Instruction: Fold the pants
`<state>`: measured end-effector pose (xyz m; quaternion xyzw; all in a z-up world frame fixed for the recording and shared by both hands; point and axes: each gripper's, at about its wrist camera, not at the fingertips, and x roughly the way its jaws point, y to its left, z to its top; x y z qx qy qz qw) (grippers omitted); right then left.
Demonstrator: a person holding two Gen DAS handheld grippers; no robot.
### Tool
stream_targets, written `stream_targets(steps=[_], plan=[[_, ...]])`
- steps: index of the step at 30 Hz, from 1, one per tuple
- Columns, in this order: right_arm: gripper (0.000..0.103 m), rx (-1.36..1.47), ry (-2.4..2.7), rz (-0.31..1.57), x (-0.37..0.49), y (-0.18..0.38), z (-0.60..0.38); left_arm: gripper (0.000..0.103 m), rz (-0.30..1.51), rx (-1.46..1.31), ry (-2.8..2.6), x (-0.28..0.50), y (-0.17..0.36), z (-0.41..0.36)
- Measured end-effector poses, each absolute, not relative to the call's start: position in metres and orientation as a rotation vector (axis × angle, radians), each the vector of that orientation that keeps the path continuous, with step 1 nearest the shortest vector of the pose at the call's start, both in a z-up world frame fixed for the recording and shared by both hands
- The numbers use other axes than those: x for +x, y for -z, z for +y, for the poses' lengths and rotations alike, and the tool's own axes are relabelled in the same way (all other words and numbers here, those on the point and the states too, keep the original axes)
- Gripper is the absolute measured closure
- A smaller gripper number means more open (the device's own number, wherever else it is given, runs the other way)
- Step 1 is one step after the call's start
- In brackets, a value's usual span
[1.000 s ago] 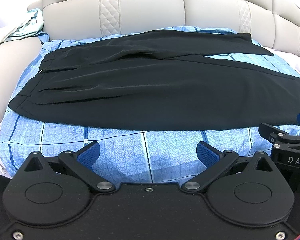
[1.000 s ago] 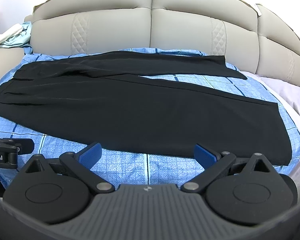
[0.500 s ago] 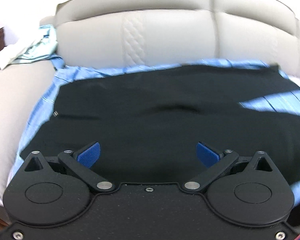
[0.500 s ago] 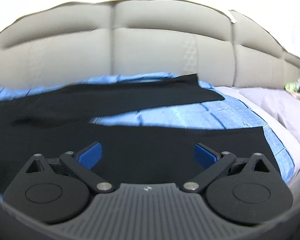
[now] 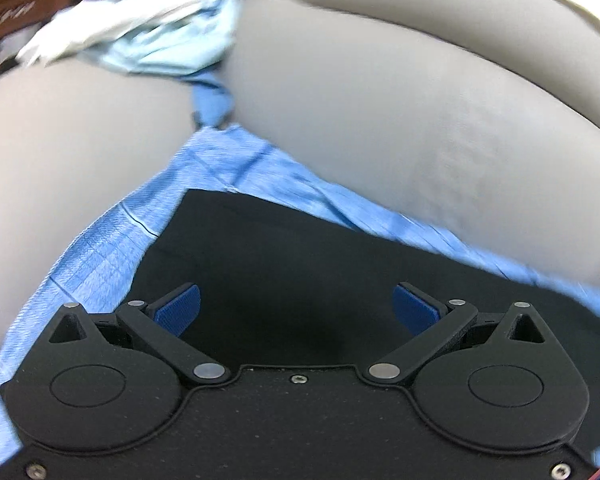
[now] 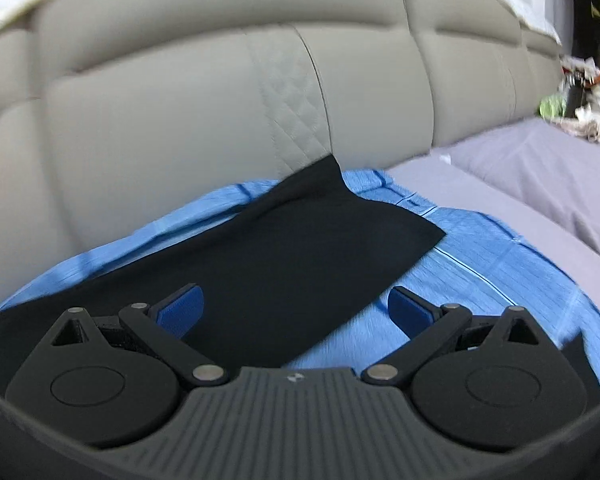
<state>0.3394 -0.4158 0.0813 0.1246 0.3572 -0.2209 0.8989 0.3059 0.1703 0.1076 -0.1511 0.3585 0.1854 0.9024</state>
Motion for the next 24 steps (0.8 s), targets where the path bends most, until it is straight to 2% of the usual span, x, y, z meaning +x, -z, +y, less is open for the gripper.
stream_targets(steps=[6, 12, 19, 24], plan=[[0.003, 0.277, 0.489, 0.782, 0.422, -0.052, -0.436, 0.000, 0.772, -0.412, -0.532, 0.365, -0.070, 0.218], [0.005, 0.242, 0.523, 0.833, 0.482, -0.028, -0.440, 0.000, 0.777, -0.421, -0.633, 0.400, -0.046, 0.230], [0.012, 0.244, 0.583, 0.884, 0.502, 0.007, -0.442, 0.000, 0.780, -0.412, -0.667, 0.415, -0.032, 0.236], [0.012, 0.170, 0.604, 0.861, 0.503, 0.012, -0.436, 0.000, 0.767, -0.460, -0.722, 0.421, -0.030, 0.243]])
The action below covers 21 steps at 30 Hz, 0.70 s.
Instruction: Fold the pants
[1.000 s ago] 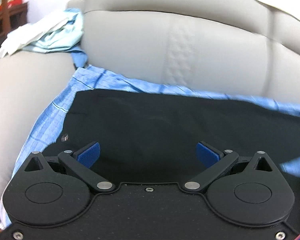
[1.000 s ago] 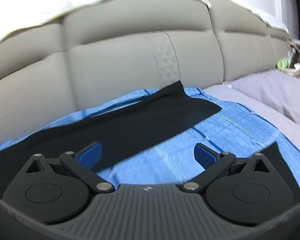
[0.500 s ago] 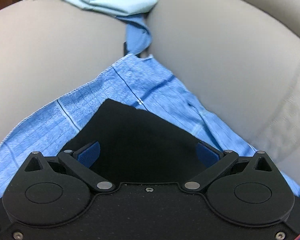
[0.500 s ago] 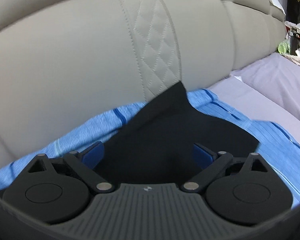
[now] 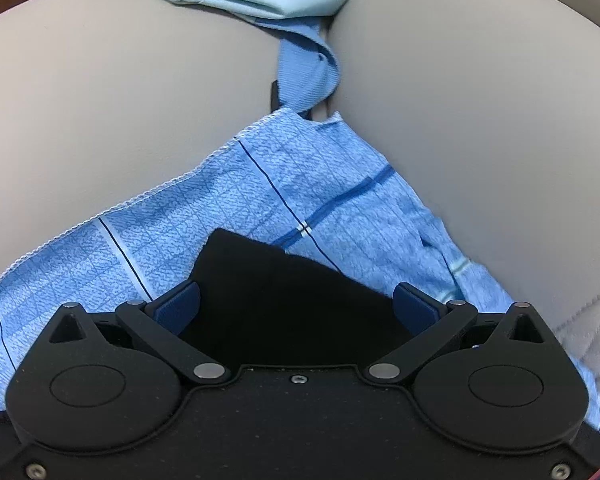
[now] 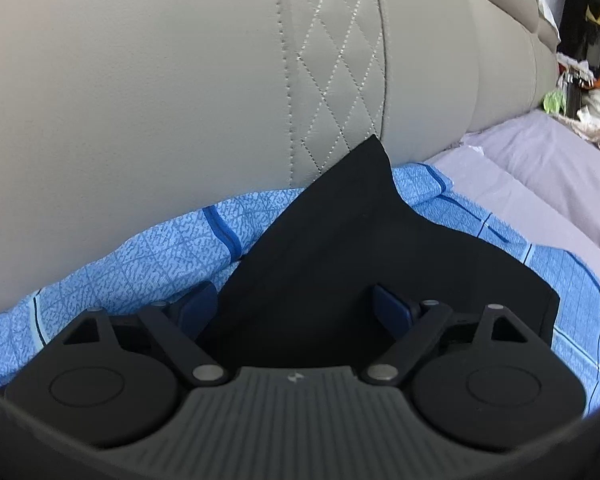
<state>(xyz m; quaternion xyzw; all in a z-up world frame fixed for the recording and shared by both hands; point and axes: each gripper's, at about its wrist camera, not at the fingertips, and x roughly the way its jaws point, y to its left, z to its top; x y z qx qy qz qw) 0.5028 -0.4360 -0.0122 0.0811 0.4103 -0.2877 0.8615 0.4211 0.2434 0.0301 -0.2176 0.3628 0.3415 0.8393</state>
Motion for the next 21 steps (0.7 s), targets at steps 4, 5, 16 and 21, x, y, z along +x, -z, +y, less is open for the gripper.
stream_targets(steps=[4, 5, 16, 21], plan=[[0.012, 0.199, 0.602, 0.858, 0.504, 0.010, -0.442, 0.000, 0.795, -0.497, -0.786, 0.433, -0.030, 0.251], [0.014, 0.199, 0.602, 0.862, 0.505, 0.010, -0.442, 0.000, 0.813, -0.491, -0.802, 0.437, -0.029, 0.252], [0.098, 0.321, 0.550, 0.825, 0.479, -0.021, -0.463, 0.084, 0.805, -0.299, -0.829, 0.425, -0.050, 0.228], [0.098, 0.342, 0.519, 0.731, 0.435, -0.060, -0.476, 0.090, 0.748, -0.324, -0.753, 0.404, -0.081, 0.216]])
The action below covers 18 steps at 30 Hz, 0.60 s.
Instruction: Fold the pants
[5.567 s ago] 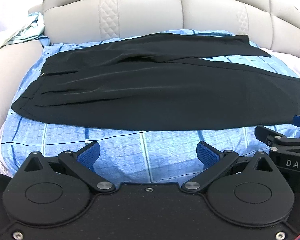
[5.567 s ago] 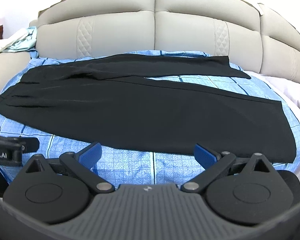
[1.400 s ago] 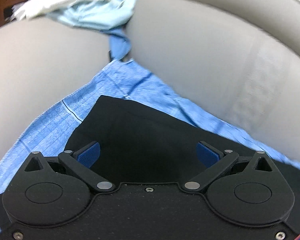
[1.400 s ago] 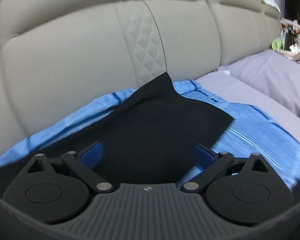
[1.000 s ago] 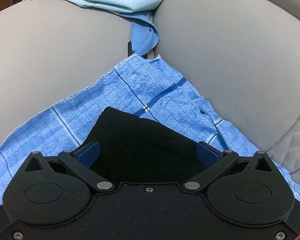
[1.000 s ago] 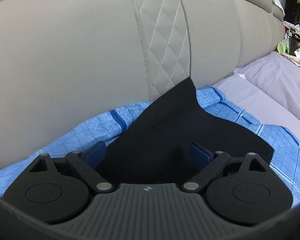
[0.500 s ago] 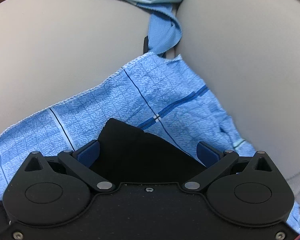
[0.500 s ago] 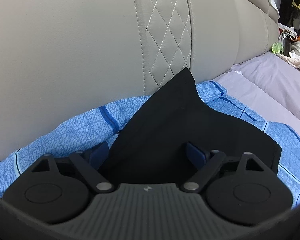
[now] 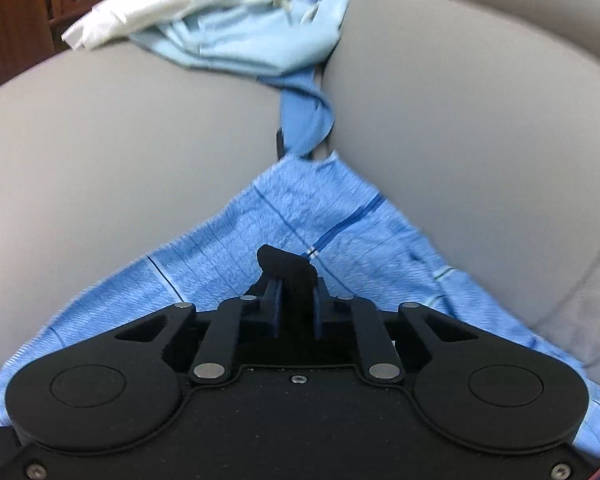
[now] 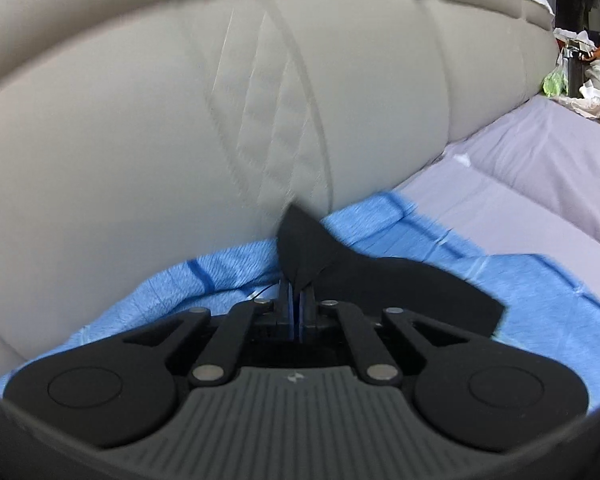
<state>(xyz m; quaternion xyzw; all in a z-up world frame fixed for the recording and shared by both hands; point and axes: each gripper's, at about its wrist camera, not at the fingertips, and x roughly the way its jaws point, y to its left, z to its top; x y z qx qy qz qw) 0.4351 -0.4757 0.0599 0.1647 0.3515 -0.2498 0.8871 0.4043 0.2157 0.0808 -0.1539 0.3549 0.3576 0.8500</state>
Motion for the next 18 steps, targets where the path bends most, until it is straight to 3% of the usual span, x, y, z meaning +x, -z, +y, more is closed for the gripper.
stream_targets(steps=[9, 18], plan=[[0.098, 0.415, 0.542, 0.566, 0.295, -0.104, -0.501, 0.094, 0.675, -0.289, -0.613, 0.321, -0.135, 0.193], [0.098, 0.433, 0.673, 0.524, 0.136, -0.073, -0.490, 0.095, 0.689, -0.260, -0.544, 0.214, -0.130, 0.192]])
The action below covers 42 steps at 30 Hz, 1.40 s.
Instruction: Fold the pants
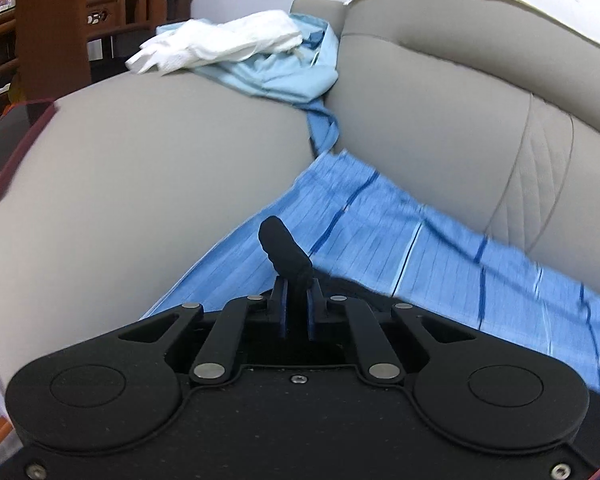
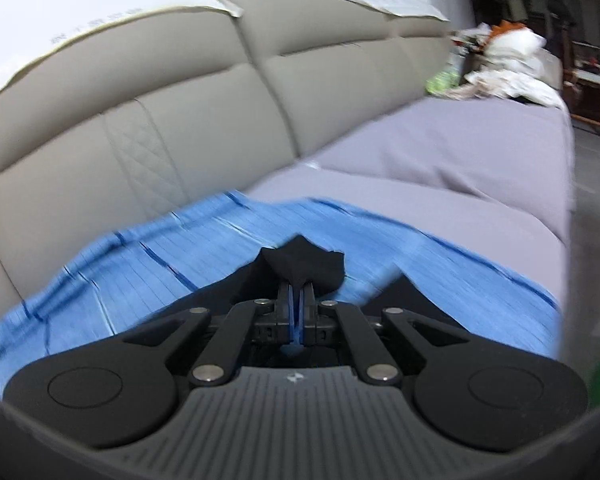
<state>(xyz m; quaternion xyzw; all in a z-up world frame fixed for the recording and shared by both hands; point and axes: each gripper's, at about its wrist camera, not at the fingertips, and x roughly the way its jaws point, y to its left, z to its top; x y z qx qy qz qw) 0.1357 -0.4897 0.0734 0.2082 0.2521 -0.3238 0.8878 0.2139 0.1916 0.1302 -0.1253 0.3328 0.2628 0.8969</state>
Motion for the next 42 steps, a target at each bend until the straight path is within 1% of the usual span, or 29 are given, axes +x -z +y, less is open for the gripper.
stream_targets(steps=[5, 10, 13, 16, 19, 23, 27, 28, 29, 31, 32, 33, 34, 35, 39, 41, 42], plan=[[0.098, 0.443, 0.730, 0.525, 0.083, -0.065, -0.489, 0.095, 0.693, -0.252, -0.528, 0.162, -0.122, 0.191], [0.097, 0.432, 0.746, 0.565, 0.062, -0.052, -0.486, 0.095, 0.728, -0.274, -0.549, 0.132, -0.103, 0.199], [0.097, 0.460, 0.747, 0.587, 0.052, -0.043, -0.485, 0.095, 0.752, -0.270, -0.570, 0.123, -0.089, 0.204], [0.093, 0.459, 0.748, 0.625, 0.047, -0.034, -0.487, 0.095, 0.775, -0.251, -0.583, 0.121, -0.075, 0.204], [0.091, 0.455, 0.785, 0.651, 0.043, -0.027, -0.495, 0.095, 0.791, -0.243, -0.596, 0.123, -0.065, 0.205], [0.092, 0.444, 0.869, 0.676, 0.029, -0.020, -0.514, 0.095, 0.796, -0.227, -0.608, 0.122, -0.058, 0.205], [0.091, 0.529, 0.950, 0.667, 0.014, -0.016, -0.529, 0.094, 0.799, -0.210, -0.606, 0.125, -0.057, 0.205], [0.088, 0.529, 0.955, 0.662, 0.014, -0.017, -0.529, 0.094, 0.800, -0.207, -0.602, 0.124, -0.056, 0.205], [0.081, 0.513, 0.956, 0.658, 0.014, -0.020, -0.526, 0.094, 0.800, -0.205, -0.600, 0.124, -0.055, 0.205], [0.081, 0.476, 0.929, 0.648, 0.020, -0.026, -0.518, 0.094, 0.800, -0.203, -0.593, 0.124, -0.054, 0.206], [0.072, 0.471, 0.896, 0.636, 0.023, -0.030, -0.512, 0.094, 0.798, -0.202, -0.589, 0.123, -0.053, 0.206], [0.068, 0.478, 0.862, 0.625, 0.026, -0.034, -0.508, 0.094, 0.797, -0.201, -0.583, 0.121, -0.052, 0.207], [0.059, 0.491, 0.806, 0.614, 0.031, -0.039, -0.502, 0.094, 0.796, -0.201, -0.577, 0.119, -0.051, 0.207], [0.049, 0.499, 0.742, 0.609, 0.038, -0.043, -0.495, 0.094, 0.794, -0.201, -0.572, 0.118, -0.050, 0.208], [0.040, 0.464, 0.470, 0.613, 0.077, -0.060, -0.447, 0.093, 0.780, -0.199, -0.546, 0.112, -0.046, 0.209], [0.034, 0.440, 0.304, 0.622, 0.103, -0.067, -0.412, 0.093, 0.772, -0.195, -0.534, 0.110, -0.044, 0.210], [0.033, 0.435, 0.196, 0.628, 0.118, -0.070, -0.390, 0.093, 0.767, -0.195, -0.529, 0.109, -0.043, 0.211]])
